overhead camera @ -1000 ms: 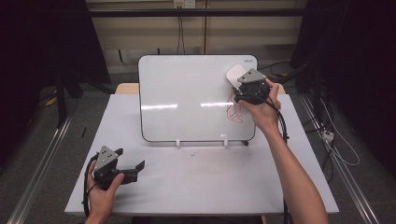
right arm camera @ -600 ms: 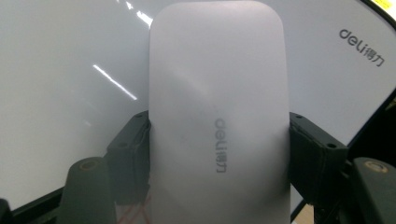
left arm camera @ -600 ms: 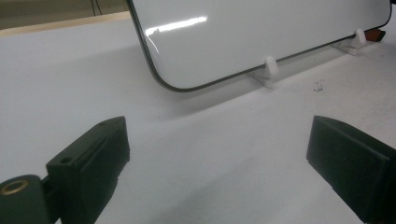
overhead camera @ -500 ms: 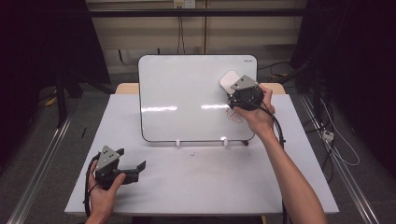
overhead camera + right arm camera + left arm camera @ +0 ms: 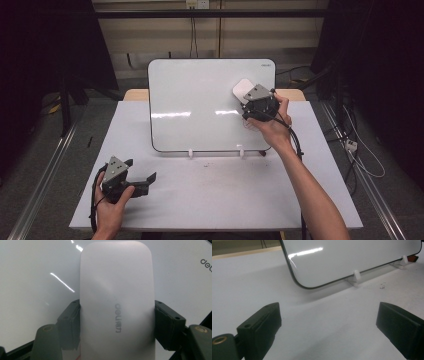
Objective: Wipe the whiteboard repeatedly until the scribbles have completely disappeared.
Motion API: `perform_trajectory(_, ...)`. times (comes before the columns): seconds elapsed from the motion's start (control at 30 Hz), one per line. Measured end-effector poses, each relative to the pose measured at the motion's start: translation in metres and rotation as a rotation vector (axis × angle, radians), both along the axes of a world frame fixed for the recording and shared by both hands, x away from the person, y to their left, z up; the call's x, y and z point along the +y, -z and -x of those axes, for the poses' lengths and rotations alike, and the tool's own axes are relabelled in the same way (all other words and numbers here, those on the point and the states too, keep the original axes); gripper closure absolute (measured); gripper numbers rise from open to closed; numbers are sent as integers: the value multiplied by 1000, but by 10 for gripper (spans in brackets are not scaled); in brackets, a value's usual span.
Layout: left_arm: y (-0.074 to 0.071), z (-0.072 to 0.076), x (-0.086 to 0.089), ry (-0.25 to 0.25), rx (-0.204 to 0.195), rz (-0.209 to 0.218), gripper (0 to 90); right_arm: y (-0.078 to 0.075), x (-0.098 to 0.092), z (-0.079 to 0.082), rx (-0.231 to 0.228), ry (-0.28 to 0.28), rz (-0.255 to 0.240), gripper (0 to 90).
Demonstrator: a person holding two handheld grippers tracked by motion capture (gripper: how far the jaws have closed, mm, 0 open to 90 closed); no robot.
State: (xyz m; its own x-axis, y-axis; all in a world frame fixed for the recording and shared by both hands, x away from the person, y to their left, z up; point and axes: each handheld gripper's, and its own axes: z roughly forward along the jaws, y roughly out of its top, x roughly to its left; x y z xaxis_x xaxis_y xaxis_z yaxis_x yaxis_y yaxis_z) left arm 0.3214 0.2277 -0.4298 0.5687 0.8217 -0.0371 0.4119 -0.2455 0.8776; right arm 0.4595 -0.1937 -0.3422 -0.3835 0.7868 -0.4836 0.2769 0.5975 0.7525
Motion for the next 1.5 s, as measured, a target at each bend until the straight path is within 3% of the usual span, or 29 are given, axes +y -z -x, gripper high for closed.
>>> perform_trajectory(0.53,0,1,3,-9,-1,6,58,-13,-14,-11,-10,26,-43,311)
perform_trajectory(0.8,-1,1,4,-8,0,5,58,-26,-27,-20,-21,71,-72,311)
perform_trajectory(1.2,-2,0,4,-14,-7,4,58,-23,-22,-18,-28,80,-63,311)
perform_trajectory(1.5,-1,0,3,-8,-5,5,58,-9,0,-10,-34,31,-38,311)
